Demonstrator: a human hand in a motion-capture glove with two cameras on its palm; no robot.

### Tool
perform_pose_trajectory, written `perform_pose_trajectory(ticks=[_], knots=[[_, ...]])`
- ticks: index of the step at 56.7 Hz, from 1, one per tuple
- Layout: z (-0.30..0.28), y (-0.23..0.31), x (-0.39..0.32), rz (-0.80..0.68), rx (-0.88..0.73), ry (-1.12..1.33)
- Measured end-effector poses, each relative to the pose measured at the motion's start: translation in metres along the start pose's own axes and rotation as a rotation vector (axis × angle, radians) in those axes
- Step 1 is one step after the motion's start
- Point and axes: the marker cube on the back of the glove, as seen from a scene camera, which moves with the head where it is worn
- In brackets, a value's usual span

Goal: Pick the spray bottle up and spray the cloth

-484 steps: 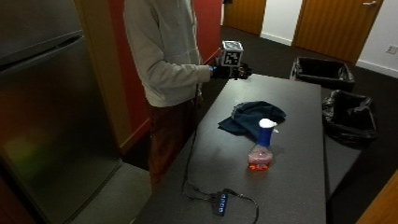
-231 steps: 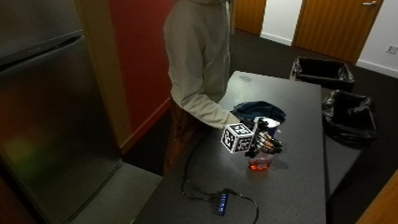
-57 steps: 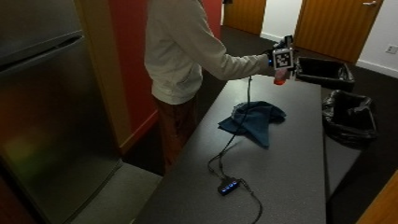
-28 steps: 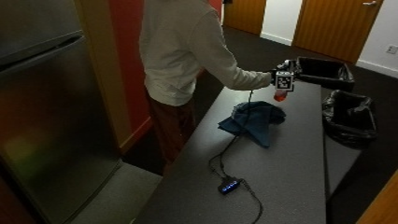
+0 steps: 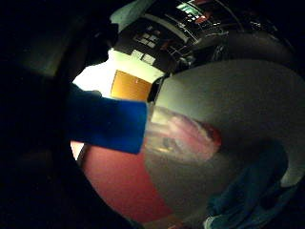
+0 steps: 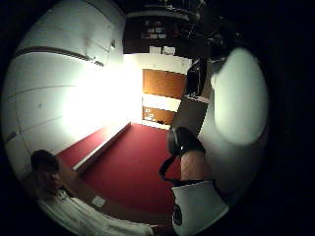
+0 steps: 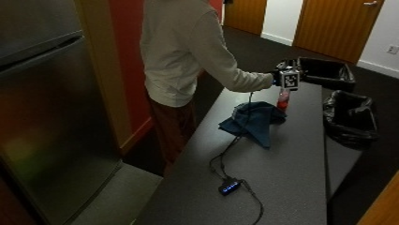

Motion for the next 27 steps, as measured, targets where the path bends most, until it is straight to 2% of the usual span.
perform_pose_trajectory(ticks=[3, 8, 19, 27], knots=[[-0.004, 0.009, -0.017, -0.015, -0.073, -0.092], [-0.029, 0.013, -0.026, -0.015, -0.098, -0.118], [-0.052, 0.006, -0.023, -0.027, 0.033, -0.014], [-0.081, 0.044, -0.046, -0.034, -0.072, -0.049]])
